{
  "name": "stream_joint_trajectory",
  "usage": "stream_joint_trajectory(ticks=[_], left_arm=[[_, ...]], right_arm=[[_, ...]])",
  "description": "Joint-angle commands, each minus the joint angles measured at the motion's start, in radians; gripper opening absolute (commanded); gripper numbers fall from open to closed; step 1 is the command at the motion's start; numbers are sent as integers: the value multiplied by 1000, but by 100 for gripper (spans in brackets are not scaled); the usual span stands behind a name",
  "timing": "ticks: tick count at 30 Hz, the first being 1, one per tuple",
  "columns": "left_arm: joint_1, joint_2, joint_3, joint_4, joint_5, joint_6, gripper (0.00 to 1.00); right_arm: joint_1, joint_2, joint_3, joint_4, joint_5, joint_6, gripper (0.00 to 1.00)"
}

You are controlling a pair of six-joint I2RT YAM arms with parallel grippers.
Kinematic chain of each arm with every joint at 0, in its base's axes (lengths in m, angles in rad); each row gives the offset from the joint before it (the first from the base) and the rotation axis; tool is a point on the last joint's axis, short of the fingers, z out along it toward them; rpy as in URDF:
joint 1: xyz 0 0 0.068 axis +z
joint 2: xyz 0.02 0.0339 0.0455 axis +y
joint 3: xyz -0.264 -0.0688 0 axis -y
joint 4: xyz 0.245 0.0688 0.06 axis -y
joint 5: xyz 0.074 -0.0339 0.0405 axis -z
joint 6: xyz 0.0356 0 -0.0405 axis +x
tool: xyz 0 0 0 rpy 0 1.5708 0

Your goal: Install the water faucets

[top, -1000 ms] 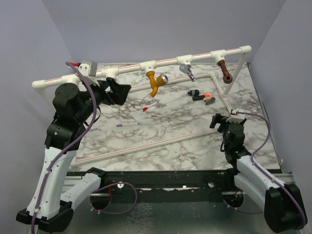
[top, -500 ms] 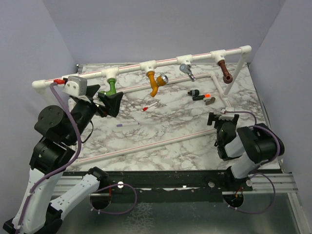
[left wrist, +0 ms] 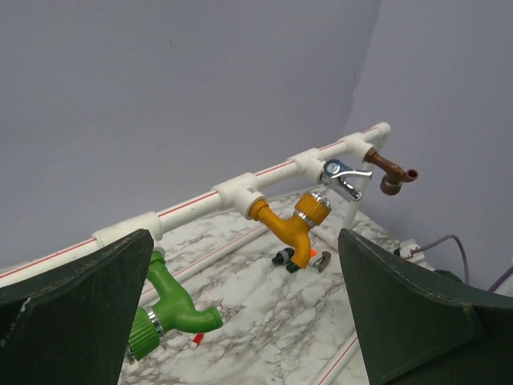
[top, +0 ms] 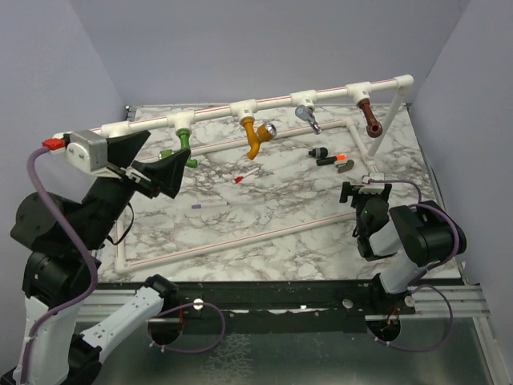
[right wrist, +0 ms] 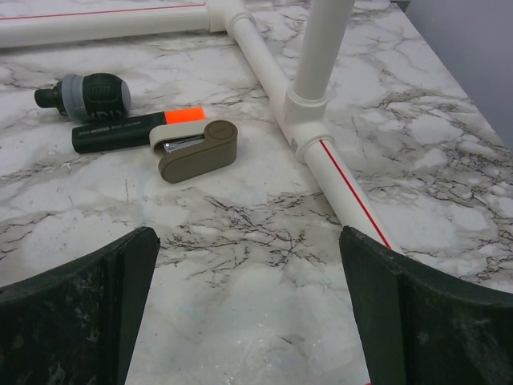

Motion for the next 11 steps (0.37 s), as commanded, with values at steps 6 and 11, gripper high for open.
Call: stream_joint_trajectory(ticks=[6, 11], left_arm=[[-2, -35, 128, 30, 122, -53, 99], [-3, -69, 121, 39, 156, -67, 99]], right_arm=[[-7, -7, 22, 20, -11, -1, 100], [-36, -25, 53, -72, -24, 31, 100]])
